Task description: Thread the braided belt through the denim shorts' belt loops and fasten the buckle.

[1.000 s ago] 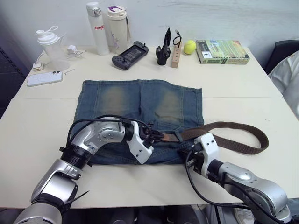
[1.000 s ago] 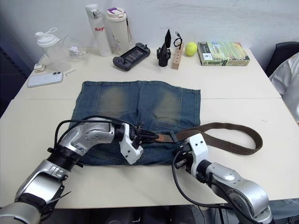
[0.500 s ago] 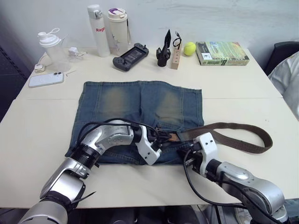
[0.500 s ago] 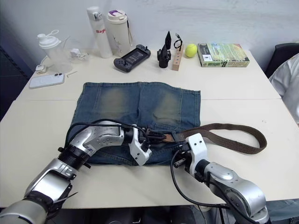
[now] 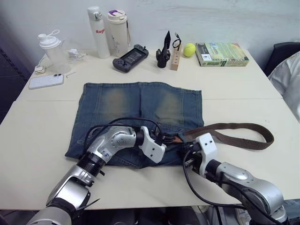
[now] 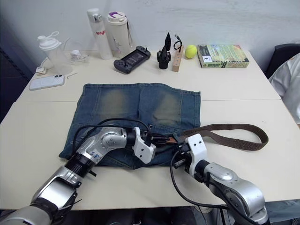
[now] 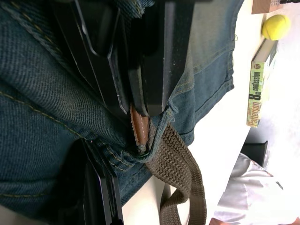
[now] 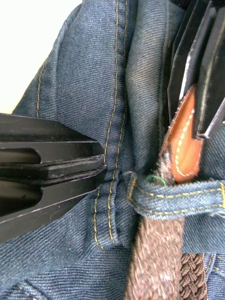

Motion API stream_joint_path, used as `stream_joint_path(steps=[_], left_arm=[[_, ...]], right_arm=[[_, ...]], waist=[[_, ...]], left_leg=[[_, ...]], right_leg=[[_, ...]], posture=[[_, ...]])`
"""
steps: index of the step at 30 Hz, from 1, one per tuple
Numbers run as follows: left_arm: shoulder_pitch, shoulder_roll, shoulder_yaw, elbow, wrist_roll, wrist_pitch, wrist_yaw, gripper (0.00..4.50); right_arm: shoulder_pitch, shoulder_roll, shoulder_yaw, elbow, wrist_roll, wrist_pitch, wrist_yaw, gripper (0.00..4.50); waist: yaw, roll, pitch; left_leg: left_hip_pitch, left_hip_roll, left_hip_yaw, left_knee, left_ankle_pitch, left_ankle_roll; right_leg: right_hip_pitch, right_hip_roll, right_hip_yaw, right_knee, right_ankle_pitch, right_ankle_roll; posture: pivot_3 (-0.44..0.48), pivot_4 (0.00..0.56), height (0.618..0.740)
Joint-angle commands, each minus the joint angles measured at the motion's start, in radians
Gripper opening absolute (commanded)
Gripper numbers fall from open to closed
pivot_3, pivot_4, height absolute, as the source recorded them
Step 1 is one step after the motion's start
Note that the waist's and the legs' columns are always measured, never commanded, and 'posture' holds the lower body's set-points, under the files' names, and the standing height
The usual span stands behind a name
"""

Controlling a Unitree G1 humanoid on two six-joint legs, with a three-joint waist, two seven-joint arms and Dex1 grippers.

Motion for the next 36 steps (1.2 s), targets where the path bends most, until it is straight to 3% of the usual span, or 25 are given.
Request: stream_joint_path(steps=[1,11,19,29,36], left_arm=[[-0.011,0.088,0.030,-0.044,-0.015,-0.046,-0.021,0.00],[0.021,0.334,0.111,-0.111,-0.178,-0.137,-0.111,0.00],[0.020,0.363,0.144,-0.146,-0.368,-0.105,-0.157,0.00],[0.087,0.478,0.195,-0.078,-0.393,-0.179,-0.203,0.00],[0.116,0.463,0.189,-0.040,-0.311,-0.229,-0.154,0.00]], right_arm=[[0.014,0.003,0.013,0.029,-0.028,0.035,-0.008,0.06],[0.022,0.016,0.012,0.035,-0.040,0.031,-0.009,0.06],[0.018,0.024,0.015,0.043,-0.050,0.028,-0.010,0.06],[0.025,0.021,0.001,0.042,-0.054,0.028,-0.008,0.06],[0.010,0.039,-0.011,0.048,-0.054,0.023,-0.020,0.06]], waist=[[-0.002,0.000,0.000],[-0.010,0.002,0.001],[-0.023,0.003,0.002],[-0.029,0.005,0.003],[-0.027,0.005,0.003]], left_leg=[[0.000,0.000,0.000,0.000,0.000,0.000],[-0.001,0.001,0.001,-0.001,-0.001,-0.001],[-0.001,0.001,0.000,-0.001,-0.001,-0.002],[-0.002,0.001,0.003,-0.003,-0.001,-0.002],[-0.002,0.001,0.004,-0.003,-0.001,-0.002]], right_leg=[[0.000,0.000,0.000,0.000,0.000,0.000],[-0.002,-0.001,0.001,0.000,0.000,0.000],[-0.003,0.000,0.001,0.000,0.000,0.000],[-0.006,0.002,0.000,0.000,0.000,0.000],[-0.006,0.001,0.000,0.000,0.000,0.000]], posture=[[0.000,0.150,0.720],[0.000,0.150,0.720],[0.000,0.150,0.720],[0.000,0.150,0.720],[0.000,0.150,0.720]])
